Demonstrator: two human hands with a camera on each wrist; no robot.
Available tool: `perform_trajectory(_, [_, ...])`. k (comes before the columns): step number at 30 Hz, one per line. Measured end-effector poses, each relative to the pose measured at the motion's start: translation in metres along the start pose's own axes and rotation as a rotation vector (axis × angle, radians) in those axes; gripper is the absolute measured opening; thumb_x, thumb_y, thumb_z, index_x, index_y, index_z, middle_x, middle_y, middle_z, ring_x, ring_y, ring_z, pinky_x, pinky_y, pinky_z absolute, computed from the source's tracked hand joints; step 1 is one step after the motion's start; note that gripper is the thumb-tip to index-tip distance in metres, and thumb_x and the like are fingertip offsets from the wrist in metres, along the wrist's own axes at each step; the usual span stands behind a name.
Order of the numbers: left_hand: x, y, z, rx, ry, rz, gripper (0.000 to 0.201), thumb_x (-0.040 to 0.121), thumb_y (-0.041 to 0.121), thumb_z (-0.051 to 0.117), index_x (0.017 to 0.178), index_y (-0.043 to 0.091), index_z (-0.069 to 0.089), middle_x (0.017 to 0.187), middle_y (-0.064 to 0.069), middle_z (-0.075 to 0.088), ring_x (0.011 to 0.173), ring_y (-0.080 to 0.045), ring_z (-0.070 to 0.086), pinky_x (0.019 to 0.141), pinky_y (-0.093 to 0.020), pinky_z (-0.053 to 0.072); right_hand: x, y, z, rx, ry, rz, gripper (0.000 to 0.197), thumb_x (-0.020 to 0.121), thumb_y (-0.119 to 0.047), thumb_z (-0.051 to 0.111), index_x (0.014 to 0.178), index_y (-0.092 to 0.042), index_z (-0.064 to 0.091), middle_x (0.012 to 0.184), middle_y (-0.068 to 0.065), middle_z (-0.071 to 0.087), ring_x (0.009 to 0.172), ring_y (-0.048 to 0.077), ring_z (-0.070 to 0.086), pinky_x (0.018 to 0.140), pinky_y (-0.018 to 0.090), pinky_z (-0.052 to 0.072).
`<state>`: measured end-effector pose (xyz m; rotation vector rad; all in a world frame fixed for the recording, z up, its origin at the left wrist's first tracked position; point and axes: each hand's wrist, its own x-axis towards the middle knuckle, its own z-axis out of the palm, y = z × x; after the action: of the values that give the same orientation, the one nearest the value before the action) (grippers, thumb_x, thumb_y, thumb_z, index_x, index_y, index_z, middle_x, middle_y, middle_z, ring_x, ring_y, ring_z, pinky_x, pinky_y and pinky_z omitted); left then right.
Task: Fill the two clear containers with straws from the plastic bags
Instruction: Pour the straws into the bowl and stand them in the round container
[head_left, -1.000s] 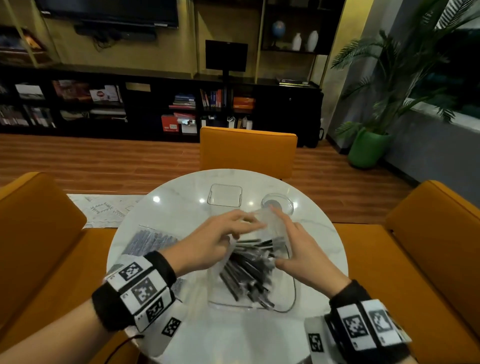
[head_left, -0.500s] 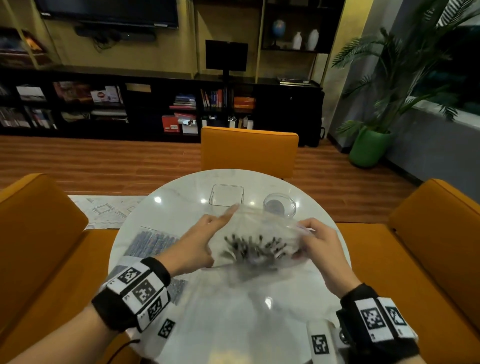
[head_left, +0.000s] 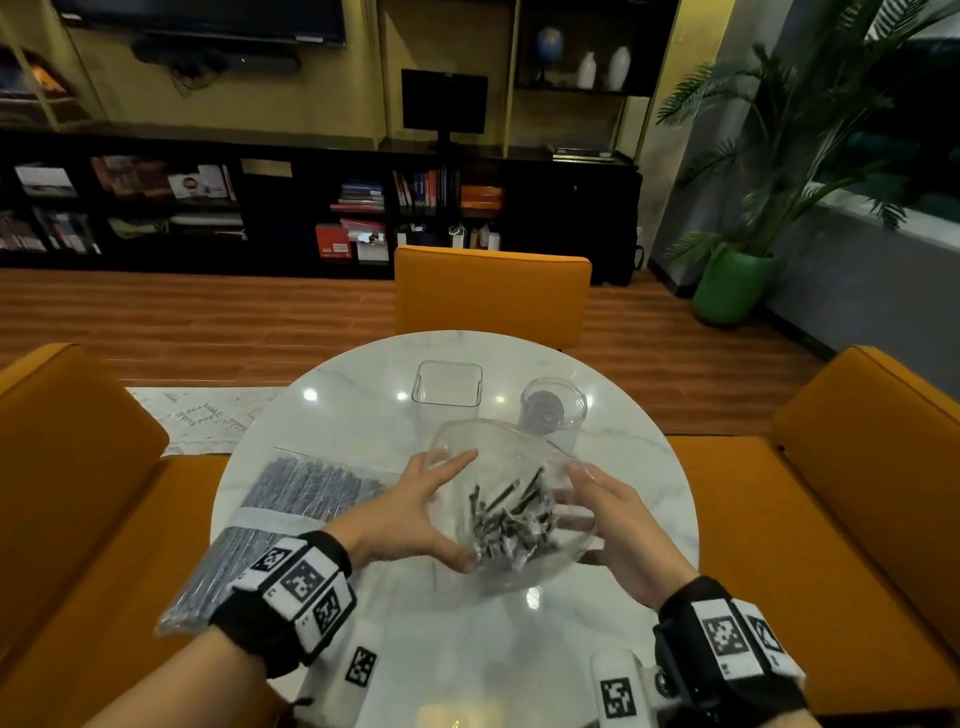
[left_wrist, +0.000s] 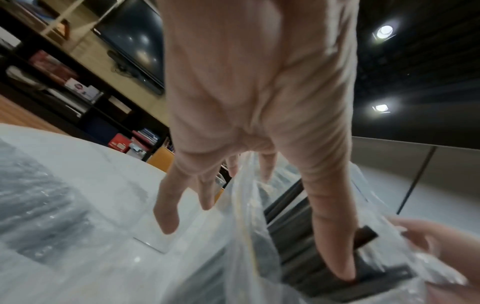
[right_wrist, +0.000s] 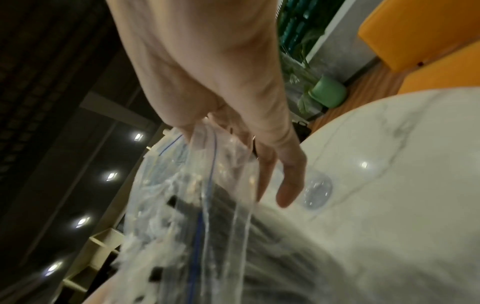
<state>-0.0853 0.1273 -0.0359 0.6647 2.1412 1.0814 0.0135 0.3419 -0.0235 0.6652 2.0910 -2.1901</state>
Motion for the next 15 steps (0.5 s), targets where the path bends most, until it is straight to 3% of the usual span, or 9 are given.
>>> perform_trajectory(1, [0.002,0.004,0.005,-0.011,-0.010,0.014,0.116,0.060,0.018,0.090,0.146,0.052,0.021,0.150,0.012,0.015,0.137,-0.017,0.029,0.108,-0.032,0.039,0.000,-0.002,0.004,0.017,-0.057,0.032,0.037,0.098,-0.046,0.045,0.117,-0.021,0.065,0.113,0.008,0.070,0.097,0.026,0.068,0.078,0.042,0.053])
perform_trajectory(3, [0.006,0.006,0.014,-0.005,-0.007,0.020,0.117,0.062,0.011,0.089,0.148,0.048,0.019,0.137,0.005,0.029,0.128,-0.015,0.041,0.089,-0.016,0.047,-0.001,-0.003,0.011,-0.002,-0.106,0.046,0.045,0.095,-0.054,0.043,0.116,-0.021,0.066,0.117,0.007,0.068,0.102,0.025,0.067,0.084,0.044,0.053])
perform_trajectory(5, [0.010,0.003,0.017,-0.047,0.046,0.008,0.119,0.063,0.005,0.088,0.149,0.046,0.017,0.125,0.002,0.037,0.119,-0.018,0.055,0.075,-0.018,0.053,0.002,-0.003,0.005,-0.083,-0.085,0.026,0.048,0.090,-0.062,0.045,0.121,-0.031,0.063,0.128,-0.001,0.062,0.115,0.027,0.060,0.095,0.052,0.050])
perform_trajectory(7, [0.011,-0.005,0.014,-0.164,0.132,-0.027,0.124,0.062,0.001,0.086,0.150,0.045,0.011,0.126,-0.006,0.038,0.112,-0.025,0.061,0.068,-0.021,0.056,0.000,0.001,-0.007,-0.177,-0.081,0.120,0.058,0.083,-0.068,0.050,0.131,-0.034,0.050,0.136,-0.004,0.049,0.123,0.034,0.052,0.091,0.053,0.050])
perform_trajectory(10, [0.011,-0.012,0.017,-0.252,0.174,-0.088,0.134,0.058,0.003,0.089,0.144,0.058,0.001,0.136,-0.013,0.030,0.118,-0.040,0.054,0.060,-0.024,0.057,-0.003,0.013,-0.009,-0.056,-0.176,0.313,0.056,0.085,-0.056,0.059,0.126,-0.018,0.051,0.132,0.014,0.051,0.114,0.045,0.059,0.085,0.054,0.056])
perform_trajectory(12, [0.007,-0.011,0.023,-0.195,0.114,-0.130,0.136,0.057,0.008,0.090,0.139,0.064,-0.003,0.143,-0.013,0.023,0.122,-0.040,0.051,0.061,-0.027,0.059,-0.005,0.013,-0.004,0.071,-0.177,0.228,0.044,0.091,-0.041,0.059,0.118,-0.007,0.063,0.121,0.021,0.065,0.104,0.040,0.066,0.081,0.047,0.059])
perform_trajectory(13, [0.003,-0.009,0.024,-0.133,0.086,-0.141,0.135,0.058,0.011,0.090,0.139,0.064,-0.005,0.147,-0.014,0.017,0.125,-0.038,0.048,0.069,-0.032,0.060,-0.005,0.012,-0.003,0.094,-0.145,0.167,0.039,0.094,-0.037,0.056,0.113,-0.005,0.067,0.113,0.020,0.069,0.097,0.036,0.068,0.078,0.042,0.059])
perform_trajectory(14, [-0.002,-0.007,0.024,-0.063,0.073,-0.142,0.134,0.059,0.014,0.090,0.140,0.063,-0.005,0.150,-0.014,0.009,0.130,-0.037,0.041,0.084,-0.039,0.057,-0.004,0.011,-0.003,0.087,-0.112,0.119,0.038,0.096,-0.036,0.053,0.108,-0.004,0.069,0.106,0.019,0.072,0.091,0.033,0.068,0.076,0.039,0.059])
perform_trajectory(15, [-0.007,-0.004,0.021,-0.002,0.077,-0.124,0.132,0.059,0.018,0.090,0.141,0.062,-0.003,0.151,-0.011,0.001,0.137,-0.038,0.030,0.100,-0.046,0.047,-0.003,0.010,-0.005,0.066,-0.093,0.086,0.040,0.098,-0.036,0.050,0.105,-0.003,0.071,0.101,0.019,0.073,0.088,0.030,0.068,0.076,0.036,0.058])
